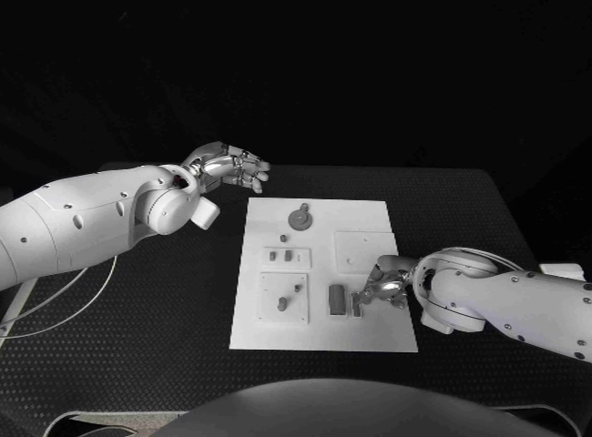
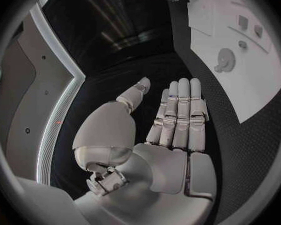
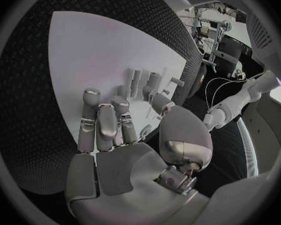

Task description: Assemble the parts on the task board

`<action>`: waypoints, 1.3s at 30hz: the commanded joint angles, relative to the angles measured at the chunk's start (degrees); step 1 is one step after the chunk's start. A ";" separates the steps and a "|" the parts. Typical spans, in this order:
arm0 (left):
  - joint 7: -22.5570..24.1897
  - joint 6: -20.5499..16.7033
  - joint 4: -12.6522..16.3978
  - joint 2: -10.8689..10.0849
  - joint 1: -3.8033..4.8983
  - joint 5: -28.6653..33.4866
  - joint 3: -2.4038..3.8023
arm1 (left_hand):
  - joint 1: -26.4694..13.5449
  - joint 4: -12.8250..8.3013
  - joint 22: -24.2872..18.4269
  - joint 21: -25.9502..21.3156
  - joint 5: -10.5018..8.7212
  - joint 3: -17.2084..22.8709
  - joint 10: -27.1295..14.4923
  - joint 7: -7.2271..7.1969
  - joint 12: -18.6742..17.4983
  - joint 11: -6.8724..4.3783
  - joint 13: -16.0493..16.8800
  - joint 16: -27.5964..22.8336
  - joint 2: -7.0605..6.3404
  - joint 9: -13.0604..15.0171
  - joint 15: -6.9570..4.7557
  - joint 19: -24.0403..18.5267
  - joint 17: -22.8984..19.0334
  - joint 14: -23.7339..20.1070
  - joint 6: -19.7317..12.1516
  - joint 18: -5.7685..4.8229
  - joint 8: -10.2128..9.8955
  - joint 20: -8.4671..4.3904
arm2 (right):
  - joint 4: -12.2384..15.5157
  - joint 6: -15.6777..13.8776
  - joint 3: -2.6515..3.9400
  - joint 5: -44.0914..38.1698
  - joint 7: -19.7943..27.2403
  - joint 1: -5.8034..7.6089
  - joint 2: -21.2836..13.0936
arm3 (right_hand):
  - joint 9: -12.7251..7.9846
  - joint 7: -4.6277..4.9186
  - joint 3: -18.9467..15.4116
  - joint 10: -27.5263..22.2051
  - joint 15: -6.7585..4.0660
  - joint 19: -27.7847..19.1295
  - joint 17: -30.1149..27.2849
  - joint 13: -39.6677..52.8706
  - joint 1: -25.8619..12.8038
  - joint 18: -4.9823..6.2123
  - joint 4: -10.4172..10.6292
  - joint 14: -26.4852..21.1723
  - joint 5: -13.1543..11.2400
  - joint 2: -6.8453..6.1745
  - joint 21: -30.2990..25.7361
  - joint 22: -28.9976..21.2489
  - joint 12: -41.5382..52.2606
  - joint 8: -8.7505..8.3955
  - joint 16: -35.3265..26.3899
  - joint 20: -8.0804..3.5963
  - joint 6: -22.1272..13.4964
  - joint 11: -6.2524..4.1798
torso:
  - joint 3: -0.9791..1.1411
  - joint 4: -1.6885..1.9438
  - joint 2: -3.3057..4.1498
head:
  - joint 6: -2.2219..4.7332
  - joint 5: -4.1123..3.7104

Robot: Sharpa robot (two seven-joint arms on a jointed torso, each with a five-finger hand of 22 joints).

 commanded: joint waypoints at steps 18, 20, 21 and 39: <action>1.84 -1.15 -6.37 3.51 1.14 4.09 0.07 | -0.46 0.04 -0.80 -2.09 -0.24 0.37 -2.68 0.58 -0.71 1.22 -0.88 -3.83 0.08 -0.33 1.44 -3.08 -0.38 -2.87 -1.04 0.06 -0.19 1.54 | -21.61 -6.63 5.92 36.52 38.14 6.43 2.78 | -0.86 2.32 0.05 -6.86 1.36 -8.26 -9.17 -5.14 3.32 -0.34 -4.94 -10.51 -0.05 4.27 -5.98 -0.36 -7.25 -0.51 -9.69 3.23 -4.66 1.18 | -0.64 -0.16 -2.66 | 7.31 -2.11; 1.98 -1.63 -8.51 4.68 1.77 5.02 0.07 | -0.58 -0.01 -1.48 -2.27 -0.24 0.53 -4.01 0.42 -0.72 1.68 -1.44 -5.52 0.12 -0.38 2.19 -5.00 -0.78 -4.73 -1.24 -0.14 -0.22 2.24 | -28.09 -6.48 6.89 38.35 39.91 6.43 4.96 | -0.94 2.72 0.51 -9.38 2.24 -12.39 -11.83 -9.68 3.33 -1.08 -5.33 -14.06 0.09 4.73 -9.48 -1.71 -12.27 -0.57 -14.66 4.69 -5.29 1.88 | -0.84 0.04 -3.34 | 9.44 -2.21; 2.01 -1.50 -9.38 5.16 1.91 5.08 0.07 | -0.62 -0.04 -1.78 -2.28 -0.24 0.60 -4.53 0.40 -0.73 1.80 -1.68 -6.19 0.11 -0.40 2.47 -5.68 -0.96 -5.54 -1.33 -0.17 -0.23 2.51 | -30.41 -6.03 7.26 39.13 40.39 6.43 5.82 | -0.97 2.93 0.86 -10.87 2.80 -14.45 -13.12 -11.68 3.18 -1.49 -5.35 -15.99 0.17 4.88 -11.15 -2.38 -14.70 -0.60 -17.21 5.27 -5.54 2.33 | -0.90 0.12 -3.57 | 9.87 -2.23; 5.64 2.10 -19.93 10.56 2.02 9.84 0.19 | -1.53 0.00 -4.90 -2.36 -0.28 0.76 -9.26 0.07 -0.80 2.36 -4.03 -11.23 -0.18 -0.83 4.48 -11.50 -2.67 -12.02 -3.21 -0.55 -0.97 4.59 | -44.68 0.07 12.71 46.61 45.48 3.10 14.51 | -1.73 4.62 1.54 -12.80 12.23 -29.68 -26.93 -33.74 3.30 -4.98 -6.21 -23.35 0.04 5.63 -24.37 -8.29 -35.95 -1.25 -43.10 9.86 -9.77 6.87 | -0.91 0.22 -6.79 | 17.14 -0.48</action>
